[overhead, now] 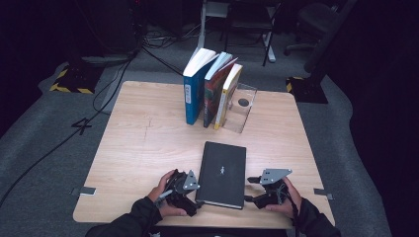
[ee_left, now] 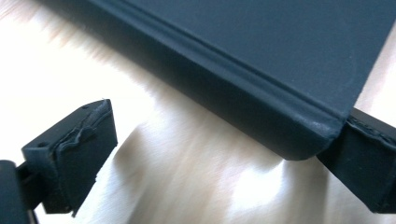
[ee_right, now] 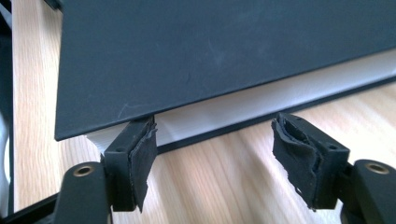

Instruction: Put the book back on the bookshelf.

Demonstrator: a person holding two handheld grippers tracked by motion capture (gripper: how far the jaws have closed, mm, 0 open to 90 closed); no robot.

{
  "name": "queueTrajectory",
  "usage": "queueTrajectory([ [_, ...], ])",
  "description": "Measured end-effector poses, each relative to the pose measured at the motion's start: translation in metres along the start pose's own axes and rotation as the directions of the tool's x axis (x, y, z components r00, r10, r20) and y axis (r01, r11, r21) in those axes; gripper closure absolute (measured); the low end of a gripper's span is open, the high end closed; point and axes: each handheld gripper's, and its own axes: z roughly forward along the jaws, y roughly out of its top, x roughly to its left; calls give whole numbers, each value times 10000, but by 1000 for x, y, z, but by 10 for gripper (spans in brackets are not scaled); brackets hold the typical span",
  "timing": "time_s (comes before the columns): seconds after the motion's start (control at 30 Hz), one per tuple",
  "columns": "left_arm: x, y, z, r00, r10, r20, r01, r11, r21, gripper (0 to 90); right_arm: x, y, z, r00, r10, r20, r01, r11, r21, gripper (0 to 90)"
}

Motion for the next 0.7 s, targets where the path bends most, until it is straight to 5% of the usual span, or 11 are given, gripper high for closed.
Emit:
queueTrajectory([
  [0.13,12,-3,-2,9999,-144,-37,144,9999,17,1,3,4,7,9998,74,165,-73,10000,-25,300],
  [0.2,21,-7,-2,9991,-340,261,341,9994,-34,1,4,6,14,9997,97,209,-100,9999,128,305],
  [0.47,23,-8,-2,9992,-295,283,297,9995,-82,15,6,7,17,9993,-65,370,61,9999,106,281],
  [0.6,22,-8,-5,9992,-285,281,289,9995,-126,61,7,9,16,9992,-104,386,103,9999,11,280],
  [0.7,19,-7,-8,9991,-116,418,123,9998,-182,181,8,11,16,9990,-145,419,149,9999,-88,280],
])
